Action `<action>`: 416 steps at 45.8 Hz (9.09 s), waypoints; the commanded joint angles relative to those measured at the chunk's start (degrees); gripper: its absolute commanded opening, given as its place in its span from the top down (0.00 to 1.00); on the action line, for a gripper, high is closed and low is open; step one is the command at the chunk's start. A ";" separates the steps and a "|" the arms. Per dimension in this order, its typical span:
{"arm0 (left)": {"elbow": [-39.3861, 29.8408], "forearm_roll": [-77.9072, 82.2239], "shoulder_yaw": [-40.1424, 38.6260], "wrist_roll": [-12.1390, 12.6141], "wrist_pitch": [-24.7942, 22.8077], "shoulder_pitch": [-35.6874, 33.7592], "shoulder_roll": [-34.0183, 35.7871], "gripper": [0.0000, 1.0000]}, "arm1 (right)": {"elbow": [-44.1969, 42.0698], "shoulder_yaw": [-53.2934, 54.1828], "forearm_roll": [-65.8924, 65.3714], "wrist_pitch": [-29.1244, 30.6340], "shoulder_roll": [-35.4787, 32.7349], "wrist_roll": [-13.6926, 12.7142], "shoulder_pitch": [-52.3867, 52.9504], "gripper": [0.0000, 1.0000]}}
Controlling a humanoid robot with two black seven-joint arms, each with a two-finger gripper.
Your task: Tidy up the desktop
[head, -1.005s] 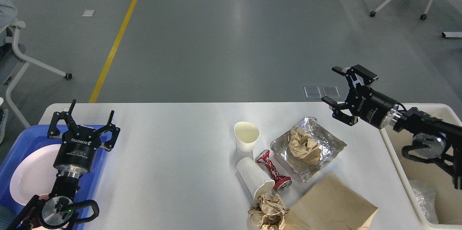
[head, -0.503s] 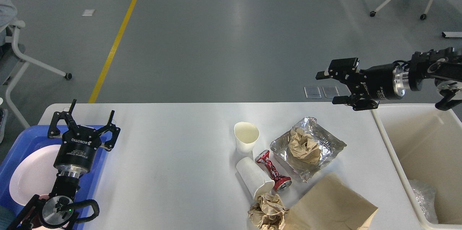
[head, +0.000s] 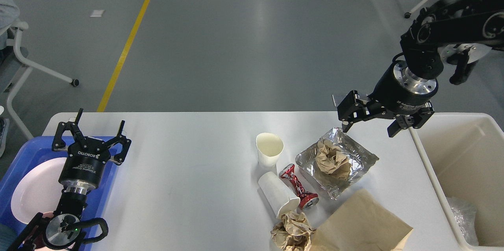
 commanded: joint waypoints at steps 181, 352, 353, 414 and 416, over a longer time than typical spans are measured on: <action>0.00 0.00 0.00 0.09 0.00 -0.04 0.00 0.04 | 5.77 -19.35 9.21 -8.73 -15.83 9.95 -12.13 1.00; 0.00 0.00 0.00 0.09 0.00 -0.04 0.00 0.04 | -53.57 17.04 -8.26 -42.30 -17.32 3.53 -74.71 0.00; 0.00 0.00 0.00 0.00 0.00 -0.04 0.00 0.04 | -52.43 16.68 -9.50 -41.25 -17.85 3.53 -72.87 0.00; 0.00 0.00 0.08 0.09 -0.09 -0.04 0.00 0.04 | 11.13 -2.22 -4.59 4.12 -3.96 3.36 16.45 0.01; 0.00 0.00 0.08 0.09 0.00 -0.04 0.00 0.04 | 11.13 -2.22 -4.67 3.50 -3.88 3.36 15.66 0.01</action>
